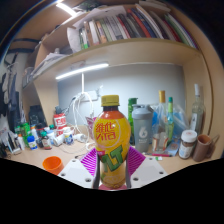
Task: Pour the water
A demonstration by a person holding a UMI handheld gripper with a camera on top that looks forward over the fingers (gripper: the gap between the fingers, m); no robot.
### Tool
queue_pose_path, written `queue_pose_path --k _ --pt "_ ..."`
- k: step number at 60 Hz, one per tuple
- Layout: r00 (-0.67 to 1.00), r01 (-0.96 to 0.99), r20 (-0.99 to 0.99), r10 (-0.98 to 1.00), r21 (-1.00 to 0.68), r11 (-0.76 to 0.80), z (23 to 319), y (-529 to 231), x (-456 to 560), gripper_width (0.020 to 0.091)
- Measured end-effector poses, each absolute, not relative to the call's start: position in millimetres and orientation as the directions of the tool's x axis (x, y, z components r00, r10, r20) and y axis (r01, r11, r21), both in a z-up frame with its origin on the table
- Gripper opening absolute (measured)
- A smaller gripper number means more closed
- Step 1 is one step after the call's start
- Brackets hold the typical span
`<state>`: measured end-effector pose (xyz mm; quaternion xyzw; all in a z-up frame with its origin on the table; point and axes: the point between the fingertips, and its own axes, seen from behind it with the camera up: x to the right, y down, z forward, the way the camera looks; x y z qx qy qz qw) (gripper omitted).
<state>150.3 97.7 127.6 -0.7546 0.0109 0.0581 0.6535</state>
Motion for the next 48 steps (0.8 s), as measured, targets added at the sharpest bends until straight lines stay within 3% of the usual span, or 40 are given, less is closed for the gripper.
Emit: queue_pose_path --k 17,21,33,38,40,48 --pt "0.988 -0.044 -0.073 0.134 -0.977 -0.209 79.0 87.8 137.3 0.0384" --pt "0.988 -0.014 -0.037 0.147 -0.987 -0.158 84.6 85.2 134.8 0.0383" --pt "0.987 -0.003 -0.028 0.156 -0.987 -0.160 81.0 82.5 136.9 0.0574" --pt "0.990 0.021 -0.010 0.141 -0.976 -0.215 71.1 77.7 143.9 0.0785" --pt "0.991 0.020 -0.010 0.137 -0.975 -0.220 71.6 73.0 145.1 0.0836" --pt "0.993 0.010 -0.018 0.117 -0.973 -0.229 74.8 45.1 153.6 0.0837"
